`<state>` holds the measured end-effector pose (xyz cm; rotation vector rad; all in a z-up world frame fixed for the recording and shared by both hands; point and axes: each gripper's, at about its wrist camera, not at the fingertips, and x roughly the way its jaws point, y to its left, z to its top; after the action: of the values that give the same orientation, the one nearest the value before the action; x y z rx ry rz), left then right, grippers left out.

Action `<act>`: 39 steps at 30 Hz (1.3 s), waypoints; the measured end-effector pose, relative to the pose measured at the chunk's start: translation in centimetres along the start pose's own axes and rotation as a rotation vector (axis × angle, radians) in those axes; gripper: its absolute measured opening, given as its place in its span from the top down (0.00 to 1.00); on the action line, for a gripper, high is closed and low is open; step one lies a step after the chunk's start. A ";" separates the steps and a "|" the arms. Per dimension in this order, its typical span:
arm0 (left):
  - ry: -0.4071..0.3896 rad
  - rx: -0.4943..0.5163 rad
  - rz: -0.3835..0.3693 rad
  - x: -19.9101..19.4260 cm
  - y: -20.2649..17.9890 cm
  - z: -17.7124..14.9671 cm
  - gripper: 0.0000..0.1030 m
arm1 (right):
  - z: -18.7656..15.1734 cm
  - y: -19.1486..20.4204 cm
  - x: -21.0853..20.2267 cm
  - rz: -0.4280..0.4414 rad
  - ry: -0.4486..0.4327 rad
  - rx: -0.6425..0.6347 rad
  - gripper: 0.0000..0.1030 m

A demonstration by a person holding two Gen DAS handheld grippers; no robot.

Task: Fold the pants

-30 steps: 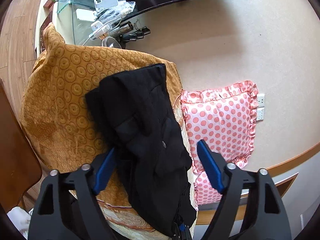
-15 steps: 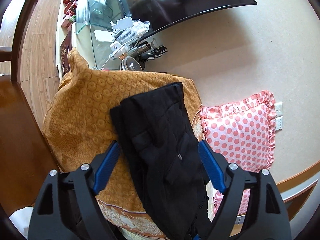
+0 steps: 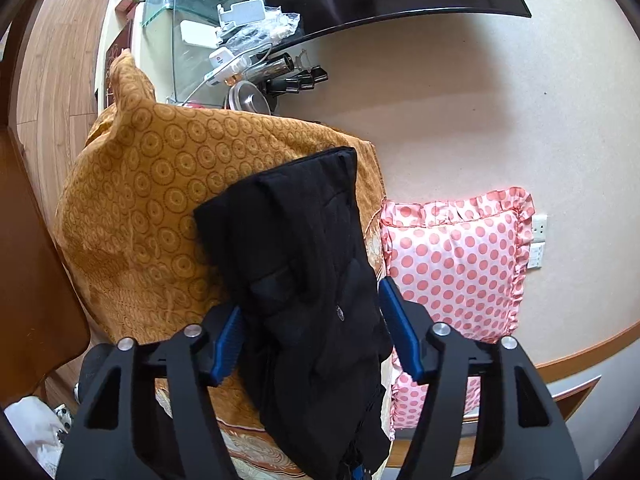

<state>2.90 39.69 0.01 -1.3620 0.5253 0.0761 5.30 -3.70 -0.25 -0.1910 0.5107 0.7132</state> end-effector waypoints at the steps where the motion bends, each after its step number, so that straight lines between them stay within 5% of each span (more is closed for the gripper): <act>1: -0.003 0.003 0.012 0.0 0.1 0.1 0.48 | 0.0 0.0 0.0 0.000 -0.001 0.000 0.50; 4: -0.020 0.013 0.065 0.2 0.4 0.2 0.72 | -0.1 0.0 -0.3 -0.001 -0.004 0.000 0.50; 6: -0.031 0.052 0.099 0.5 0.2 0.1 0.82 | -0.1 0.1 -0.8 -0.021 -0.013 -0.011 0.32; 12: -0.091 0.235 0.157 -0.1 -3.3 -1.2 0.88 | -0.9 -0.1 -5.1 -0.023 -0.107 -0.049 0.13; 21: -0.054 0.654 0.126 2.2 -16.5 -9.1 0.90 | -4.0 -5.6 -11.9 -0.107 -0.173 0.100 0.08; 31: 0.262 1.062 -0.114 9.7 -28.4 -30.1 0.90 | -9.7 -12.4 -19.0 -0.283 -0.195 0.320 0.08; 34: 0.432 1.125 -0.166 12.9 -27.4 -37.5 0.90 | -11.0 -13.7 -20.6 -0.330 -0.208 0.360 0.07; 39: 0.744 1.169 -0.036 19.2 -20.2 -45.8 0.90 | -12.4 -14.9 -22.3 -0.375 -0.212 0.387 0.07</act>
<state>12.53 -12.80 5.61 -0.1982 0.9522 -0.6972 -3.76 -31.81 0.36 0.1489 0.3858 0.2555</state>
